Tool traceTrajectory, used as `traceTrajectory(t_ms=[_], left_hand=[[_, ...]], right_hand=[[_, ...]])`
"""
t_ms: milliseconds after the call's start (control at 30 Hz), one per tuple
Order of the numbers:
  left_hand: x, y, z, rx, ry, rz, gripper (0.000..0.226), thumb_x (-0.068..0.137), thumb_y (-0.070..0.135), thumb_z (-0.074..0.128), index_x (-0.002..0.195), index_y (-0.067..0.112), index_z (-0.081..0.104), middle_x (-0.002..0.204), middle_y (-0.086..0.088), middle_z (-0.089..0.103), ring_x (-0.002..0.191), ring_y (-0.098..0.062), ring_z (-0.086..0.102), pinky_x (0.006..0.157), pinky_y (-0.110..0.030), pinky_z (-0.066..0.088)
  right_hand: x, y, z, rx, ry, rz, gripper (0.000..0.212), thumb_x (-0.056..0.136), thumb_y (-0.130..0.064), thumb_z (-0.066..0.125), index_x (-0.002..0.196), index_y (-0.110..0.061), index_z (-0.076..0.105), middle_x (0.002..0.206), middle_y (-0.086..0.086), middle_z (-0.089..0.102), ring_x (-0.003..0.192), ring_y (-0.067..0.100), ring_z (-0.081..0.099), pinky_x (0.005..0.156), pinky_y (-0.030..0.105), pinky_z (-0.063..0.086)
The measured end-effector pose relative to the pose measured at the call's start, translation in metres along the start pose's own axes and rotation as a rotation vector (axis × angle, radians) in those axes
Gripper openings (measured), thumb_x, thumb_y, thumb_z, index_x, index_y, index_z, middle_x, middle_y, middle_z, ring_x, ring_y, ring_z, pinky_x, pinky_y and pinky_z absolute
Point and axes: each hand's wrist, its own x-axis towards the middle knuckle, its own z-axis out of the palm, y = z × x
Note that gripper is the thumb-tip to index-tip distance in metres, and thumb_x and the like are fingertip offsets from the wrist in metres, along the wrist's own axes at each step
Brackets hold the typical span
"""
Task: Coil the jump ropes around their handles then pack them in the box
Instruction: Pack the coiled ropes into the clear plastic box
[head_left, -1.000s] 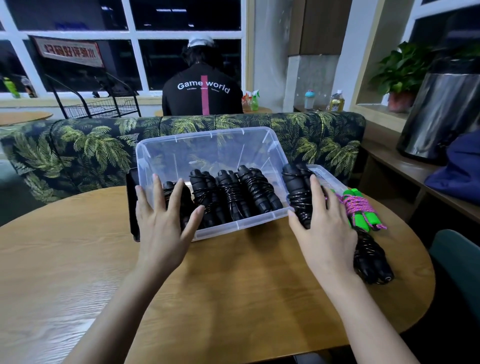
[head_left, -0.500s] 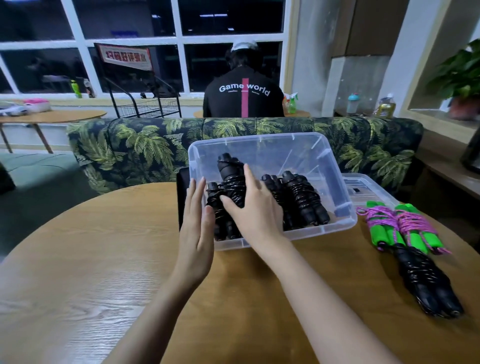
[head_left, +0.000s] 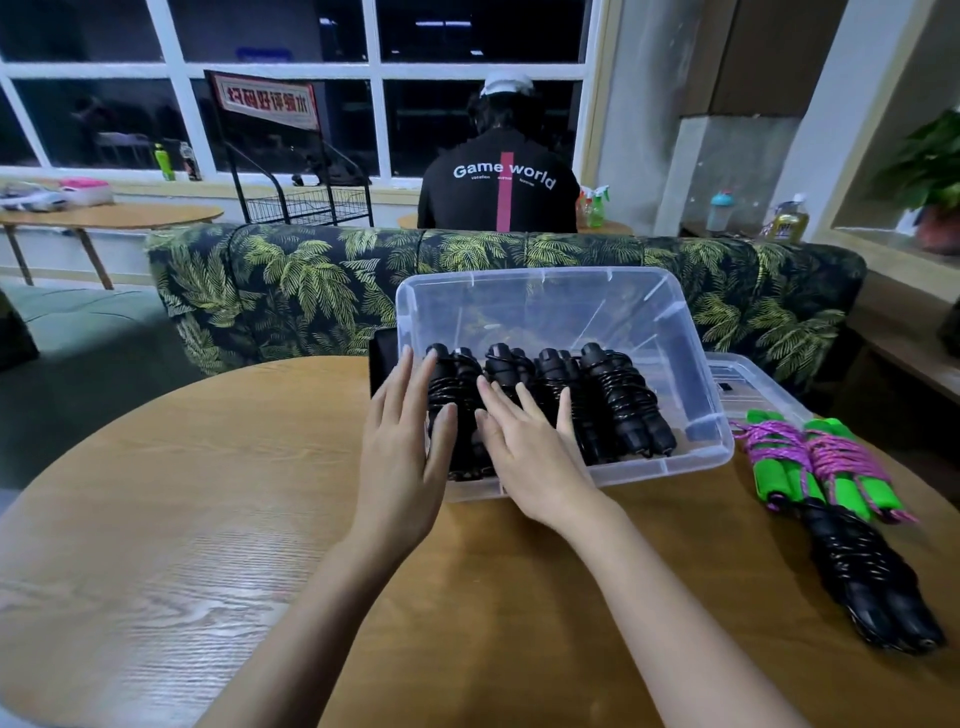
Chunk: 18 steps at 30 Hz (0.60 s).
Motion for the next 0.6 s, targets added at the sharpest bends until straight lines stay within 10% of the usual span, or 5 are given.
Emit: traceTrajectory(t_ms=[300,600], left_hand=[[0.012,-0.013,0.009,0.606,-0.187,0.097,0.060,0.099,0.055,0.023,0.145,0.025,0.047,0.155,-0.011,0.038,0.147,-0.037,0.025,0.115,-0.065,0.017],[0.035,0.018,0.021,0.772,-0.377,0.157,0.078,0.090,0.070,0.003,0.154,0.033,0.027,0.163,-0.007,0.019,0.152,-0.031,0.010,0.117,-0.059,-0.009]], right_hand=[[-0.044,0.048,0.004,-0.243,0.202,-0.081,0.071,0.096,-0.066,0.010,0.142,-0.030,0.050,0.144,-0.008,0.053,0.142,0.020,0.038,0.117,0.053,-0.014],[-0.062,0.074,0.009,-0.214,0.300,-0.114,0.056,0.100,-0.059,0.025,0.135,-0.031,0.058,0.143,-0.007,0.053,0.141,0.019,0.038,0.119,0.054,-0.006]])
